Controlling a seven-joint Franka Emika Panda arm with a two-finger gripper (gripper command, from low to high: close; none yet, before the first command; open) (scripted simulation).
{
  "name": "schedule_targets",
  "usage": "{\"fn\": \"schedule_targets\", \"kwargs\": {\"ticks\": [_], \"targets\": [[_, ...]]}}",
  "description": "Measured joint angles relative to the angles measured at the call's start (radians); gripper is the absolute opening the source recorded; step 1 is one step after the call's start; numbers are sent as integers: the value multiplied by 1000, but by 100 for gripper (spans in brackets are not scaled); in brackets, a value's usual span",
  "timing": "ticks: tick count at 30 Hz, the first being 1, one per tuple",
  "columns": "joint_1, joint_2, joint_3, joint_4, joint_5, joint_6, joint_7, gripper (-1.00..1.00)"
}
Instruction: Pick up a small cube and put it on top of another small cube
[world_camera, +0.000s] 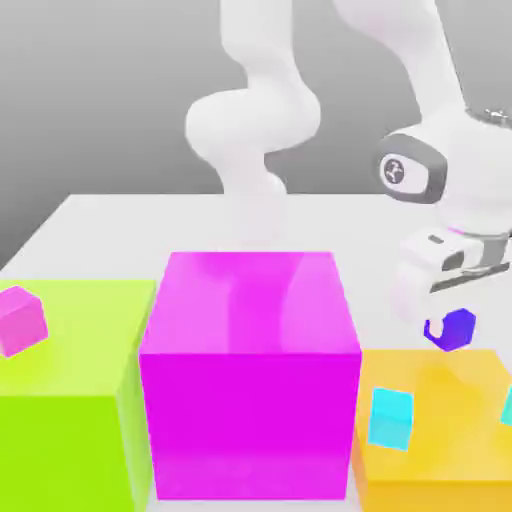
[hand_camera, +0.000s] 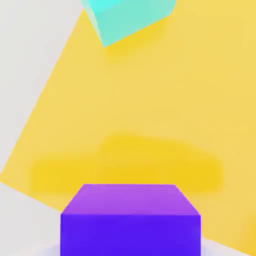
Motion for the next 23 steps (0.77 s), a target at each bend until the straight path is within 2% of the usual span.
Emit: {"fn": "schedule_targets", "kwargs": {"ticks": [9, 12, 13, 19, 23], "targets": [[-47, 88, 3, 317, 10, -227, -335, -100], [-48, 174, 0, 328, -3, -152, -353, -100], [-47, 201, -1, 325, -7, -122, -352, 100], [-46, 215, -3, 323, -10, -106, -351, 100], [-44, 121, -3, 342, 2, -218, -360, 100]]}}
